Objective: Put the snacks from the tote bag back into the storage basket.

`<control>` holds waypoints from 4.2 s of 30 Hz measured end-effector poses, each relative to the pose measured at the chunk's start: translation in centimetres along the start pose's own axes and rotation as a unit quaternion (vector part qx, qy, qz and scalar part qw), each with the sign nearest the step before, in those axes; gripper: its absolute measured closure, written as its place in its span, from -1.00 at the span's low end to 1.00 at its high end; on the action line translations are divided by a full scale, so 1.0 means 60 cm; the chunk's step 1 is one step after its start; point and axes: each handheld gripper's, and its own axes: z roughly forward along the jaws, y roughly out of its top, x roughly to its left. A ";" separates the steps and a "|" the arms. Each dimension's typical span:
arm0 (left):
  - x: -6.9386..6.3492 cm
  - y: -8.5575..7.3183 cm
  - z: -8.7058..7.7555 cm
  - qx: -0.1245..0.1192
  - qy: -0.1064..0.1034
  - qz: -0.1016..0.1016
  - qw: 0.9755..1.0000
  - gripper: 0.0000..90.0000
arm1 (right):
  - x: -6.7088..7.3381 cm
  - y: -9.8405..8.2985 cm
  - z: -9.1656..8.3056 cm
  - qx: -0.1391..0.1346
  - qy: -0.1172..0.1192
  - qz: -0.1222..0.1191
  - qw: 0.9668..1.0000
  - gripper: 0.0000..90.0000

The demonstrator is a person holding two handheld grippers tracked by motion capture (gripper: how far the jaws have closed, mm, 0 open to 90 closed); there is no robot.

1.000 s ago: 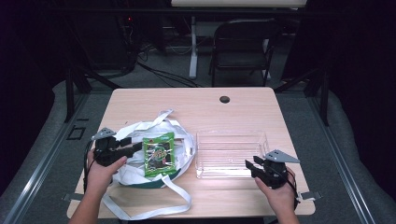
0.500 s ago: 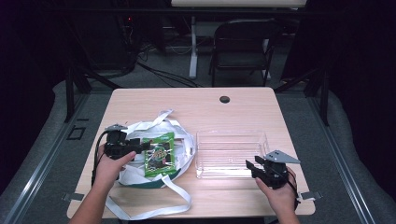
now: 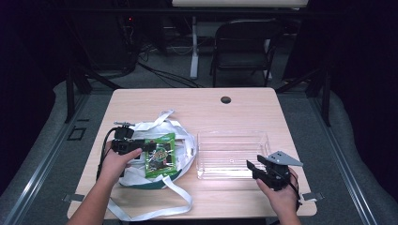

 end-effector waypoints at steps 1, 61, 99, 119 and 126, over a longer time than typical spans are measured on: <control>0.001 0.000 0.001 0.001 0.002 -0.001 1.000 -0.26 | 0.000 0.000 -0.001 0.000 -0.001 -0.001 1.000 0.11; 0.036 -0.010 0.072 0.044 -0.058 -0.056 0.996 -0.09 | -0.001 -0.002 -0.004 -0.014 -0.001 -0.010 1.000 0.09; 0.025 -0.014 0.033 0.028 -0.113 -0.003 0.993 0.20 | 0.001 -0.002 -0.003 -0.014 -0.005 -0.013 1.000 0.08; 0.026 -0.018 0.022 0.029 -0.137 0.034 0.990 0.32 | 0.002 -0.003 -0.002 -0.014 -0.003 -0.015 1.000 0.07; 0.024 -0.020 0.020 0.029 -0.138 0.044 0.989 0.37 | 0.002 -0.003 -0.002 -0.015 -0.004 -0.014 1.000 0.07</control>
